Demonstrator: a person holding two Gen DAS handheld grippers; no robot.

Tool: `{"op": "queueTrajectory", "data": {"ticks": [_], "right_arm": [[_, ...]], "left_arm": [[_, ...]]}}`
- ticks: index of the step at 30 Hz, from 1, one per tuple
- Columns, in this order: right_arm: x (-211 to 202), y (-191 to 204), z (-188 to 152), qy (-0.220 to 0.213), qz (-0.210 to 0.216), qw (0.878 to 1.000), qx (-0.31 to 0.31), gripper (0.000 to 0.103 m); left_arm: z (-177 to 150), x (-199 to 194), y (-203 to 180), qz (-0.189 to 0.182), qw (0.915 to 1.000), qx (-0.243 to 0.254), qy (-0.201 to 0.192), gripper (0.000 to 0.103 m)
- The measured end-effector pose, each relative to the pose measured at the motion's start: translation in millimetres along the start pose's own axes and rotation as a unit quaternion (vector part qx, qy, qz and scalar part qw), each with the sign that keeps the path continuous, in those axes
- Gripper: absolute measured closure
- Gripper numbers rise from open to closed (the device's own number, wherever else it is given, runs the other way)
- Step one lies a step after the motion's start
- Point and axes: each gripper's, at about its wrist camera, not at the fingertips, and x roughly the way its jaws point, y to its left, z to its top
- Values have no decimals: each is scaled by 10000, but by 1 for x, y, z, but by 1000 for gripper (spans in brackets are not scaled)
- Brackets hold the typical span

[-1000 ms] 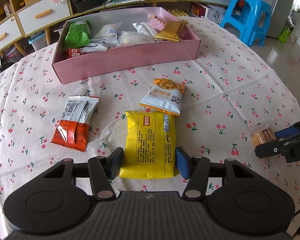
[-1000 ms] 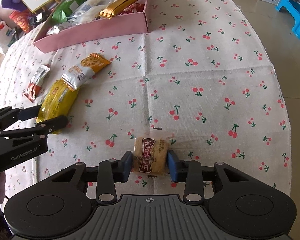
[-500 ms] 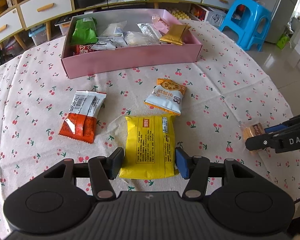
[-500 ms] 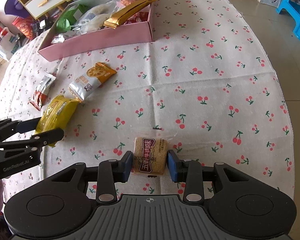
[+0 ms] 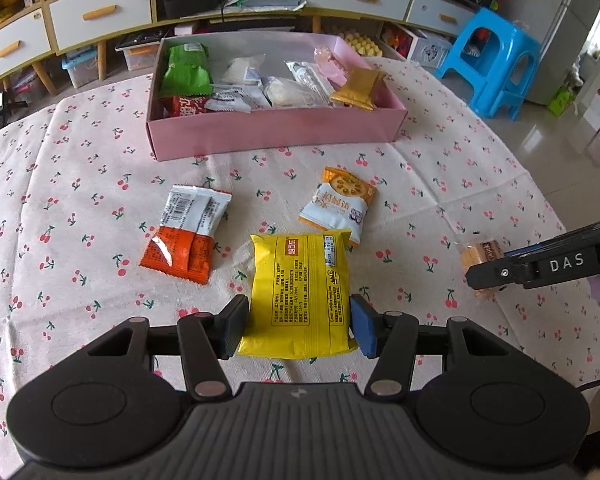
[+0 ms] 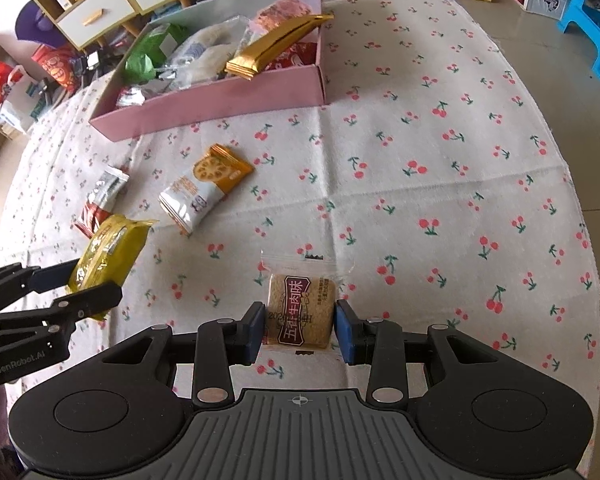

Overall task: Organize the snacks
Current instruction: 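Grasp the yellow packet with the left tool while the right tool grasps the bread cake, then carry the yellow packet and bread cake into the pink box and open both tools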

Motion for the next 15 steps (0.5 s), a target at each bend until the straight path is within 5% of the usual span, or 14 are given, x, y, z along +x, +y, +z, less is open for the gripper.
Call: {"op": "queueTrajectory", "data": {"ticks": [15], "right_arm": [[5, 20, 34, -272, 312, 9986, 341, 68]], "left_arm": [[23, -8, 18, -5, 9988, -385, -294, 52]]}}
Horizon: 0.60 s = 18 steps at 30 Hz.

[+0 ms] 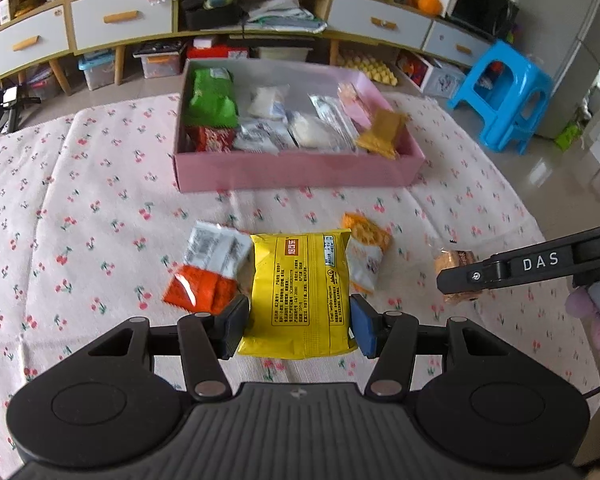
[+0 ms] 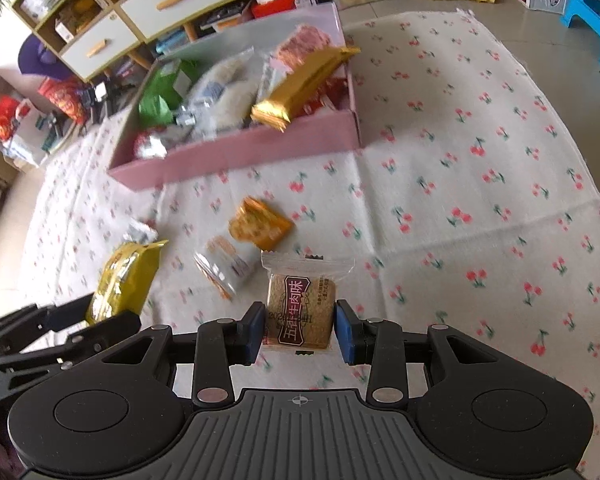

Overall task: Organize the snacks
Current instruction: 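Carry the yellow packet and bread cake into the pink box and open both tools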

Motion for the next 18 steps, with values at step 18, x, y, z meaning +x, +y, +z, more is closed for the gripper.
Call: {"op": "queueTrajectory", "data": {"ticks": [18], "right_arm": [[9, 12, 50, -765, 574, 9941, 514, 68]], "left_arm": [[45, 5, 28, 70, 9946, -500, -910, 53]]}}
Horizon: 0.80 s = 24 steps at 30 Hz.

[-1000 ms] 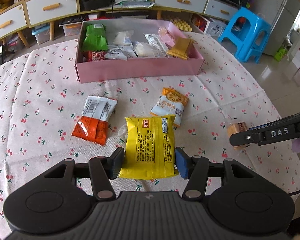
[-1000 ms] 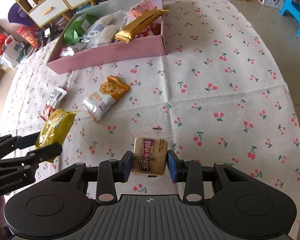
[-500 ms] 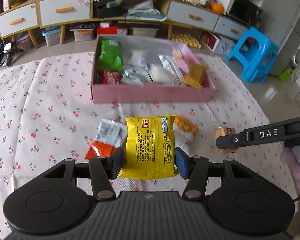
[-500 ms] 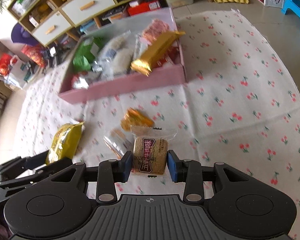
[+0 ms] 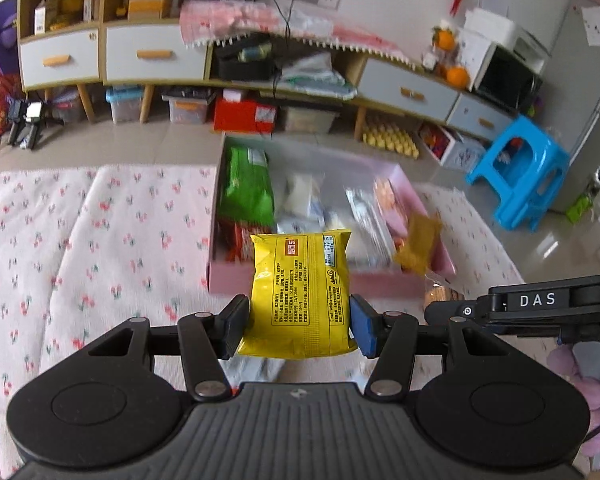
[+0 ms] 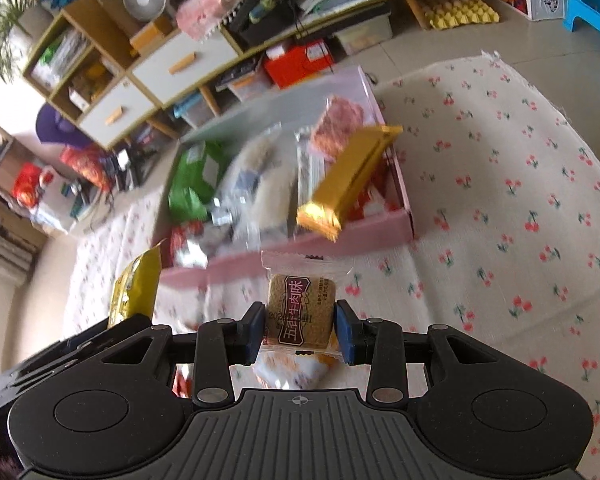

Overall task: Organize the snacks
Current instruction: 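Carry the yellow packet and bread cake into the pink box and open both tools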

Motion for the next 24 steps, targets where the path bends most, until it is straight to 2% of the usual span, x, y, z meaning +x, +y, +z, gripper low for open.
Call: {"op": "queueTrajectory", "data": {"ticks": [7, 11, 15, 24], "right_arm": [[10, -2, 16, -407, 205, 9987, 219, 68], [15, -4, 25, -676, 356, 9964, 355, 68], [22, -7, 33, -876, 518, 9930, 597, 67], [39, -3, 35, -1026, 722, 9894, 730, 67]], "left_arm": [[8, 20, 5, 107, 9996, -136, -202, 53], [17, 23, 10, -22, 9986, -354, -394, 53], [19, 30, 8, 74, 9980, -339, -521, 53], [19, 47, 7, 317, 9974, -260, -589, 52]]}}
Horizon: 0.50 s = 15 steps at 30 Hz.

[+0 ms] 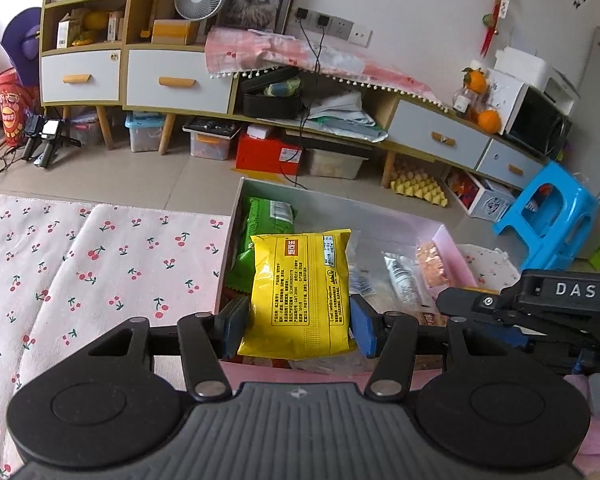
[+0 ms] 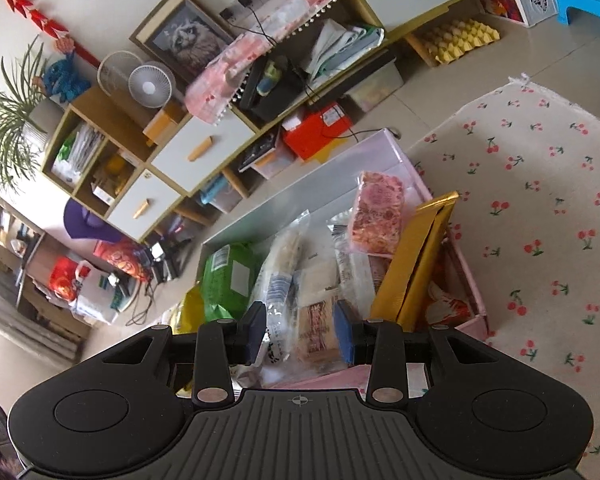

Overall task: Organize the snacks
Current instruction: 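Carry the yellow packet and bread cake into the pink box and open both tools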

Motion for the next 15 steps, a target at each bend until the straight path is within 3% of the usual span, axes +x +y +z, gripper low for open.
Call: {"op": "queueTrajectory", "data": {"ticks": [7, 9, 15], "right_arm": [[0, -1, 0, -22, -28, 10000, 5, 63], [-1, -2, 0, -13, -21, 10000, 37, 63], [-7, -1, 1, 7, -93, 9999, -71, 53]], "left_arm": [[-4, 0, -2, 59, 9998, 204, 8, 51], [-4, 0, -4, 120, 9996, 238, -58, 39], [-5, -3, -9, 116, 9989, 453, -62, 30]]}}
